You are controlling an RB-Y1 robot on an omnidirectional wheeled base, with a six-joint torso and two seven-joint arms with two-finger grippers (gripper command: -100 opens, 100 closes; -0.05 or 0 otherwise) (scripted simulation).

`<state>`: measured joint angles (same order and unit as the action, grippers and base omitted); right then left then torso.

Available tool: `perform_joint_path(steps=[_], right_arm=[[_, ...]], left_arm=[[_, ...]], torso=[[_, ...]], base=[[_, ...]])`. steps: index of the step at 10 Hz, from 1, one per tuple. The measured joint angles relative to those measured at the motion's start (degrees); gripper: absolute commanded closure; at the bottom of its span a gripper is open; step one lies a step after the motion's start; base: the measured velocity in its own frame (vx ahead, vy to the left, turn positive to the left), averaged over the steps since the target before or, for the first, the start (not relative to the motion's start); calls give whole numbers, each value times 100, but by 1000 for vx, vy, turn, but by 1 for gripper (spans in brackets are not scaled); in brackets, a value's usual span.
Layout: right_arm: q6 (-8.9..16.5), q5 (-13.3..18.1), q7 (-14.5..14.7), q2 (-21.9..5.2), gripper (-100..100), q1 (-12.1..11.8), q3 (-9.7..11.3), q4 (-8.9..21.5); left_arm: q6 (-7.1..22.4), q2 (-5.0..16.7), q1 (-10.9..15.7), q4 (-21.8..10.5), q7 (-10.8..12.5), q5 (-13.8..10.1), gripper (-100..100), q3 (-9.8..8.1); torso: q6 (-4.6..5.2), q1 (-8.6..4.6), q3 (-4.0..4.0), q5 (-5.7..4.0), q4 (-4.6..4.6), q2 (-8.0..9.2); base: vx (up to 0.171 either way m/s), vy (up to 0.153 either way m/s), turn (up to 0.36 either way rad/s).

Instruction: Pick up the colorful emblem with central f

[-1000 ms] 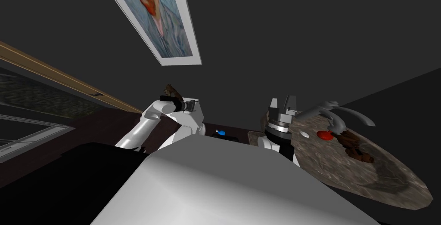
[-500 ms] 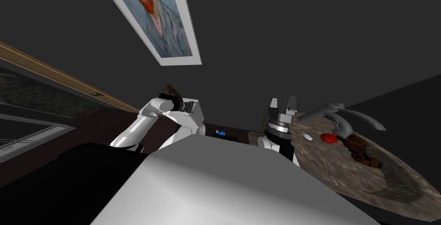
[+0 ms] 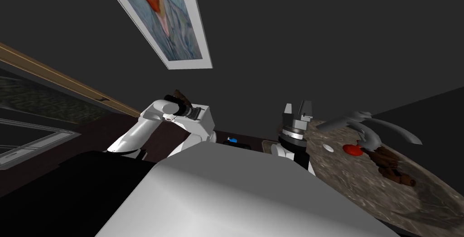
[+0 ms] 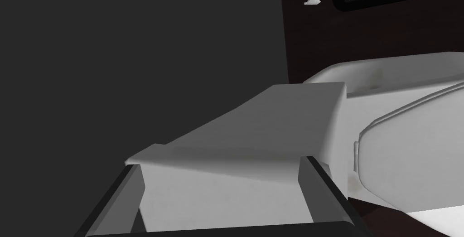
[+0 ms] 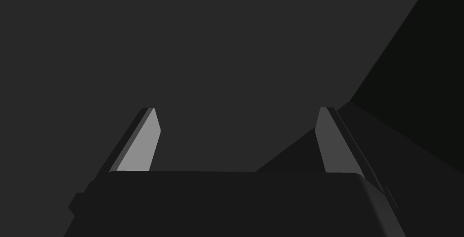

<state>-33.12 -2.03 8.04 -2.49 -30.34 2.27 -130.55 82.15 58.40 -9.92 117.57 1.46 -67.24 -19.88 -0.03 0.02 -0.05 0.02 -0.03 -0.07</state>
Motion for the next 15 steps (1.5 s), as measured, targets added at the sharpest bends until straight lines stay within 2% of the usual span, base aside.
perform_joint_path(steps=[3, 5, 10, 15], right_arm=[[0, 0, 0, 0, 0, -1, 0, 0], [0, 0, 0, 0, 0, 0, 0, 0], [0, 0, 0, 0, 0, -1, 0, 0], [0, 0, 0, 0, 0, 0, 0, 0]], left_arm=[[475, 268, 75, -188, 87, -243, -100, -121], [764, 351, 94, -220, 138, -324, -100, -174], [1576, 743, 195, -497, 272, -665, -100, -387], [2322, 1010, 252, -730, 340, -874, -100, -543]], torso=[[0, 5, -6, 0, -2, -11], [0, 3, -1, 1, -1, -2], [0, 7, -9, 1, -3, -16], [0, 4, -3, 2, -1, -4]], base=[[51, 14, 21], [30, 11, 16], [58, 19, 19], [44, 13, 16]])
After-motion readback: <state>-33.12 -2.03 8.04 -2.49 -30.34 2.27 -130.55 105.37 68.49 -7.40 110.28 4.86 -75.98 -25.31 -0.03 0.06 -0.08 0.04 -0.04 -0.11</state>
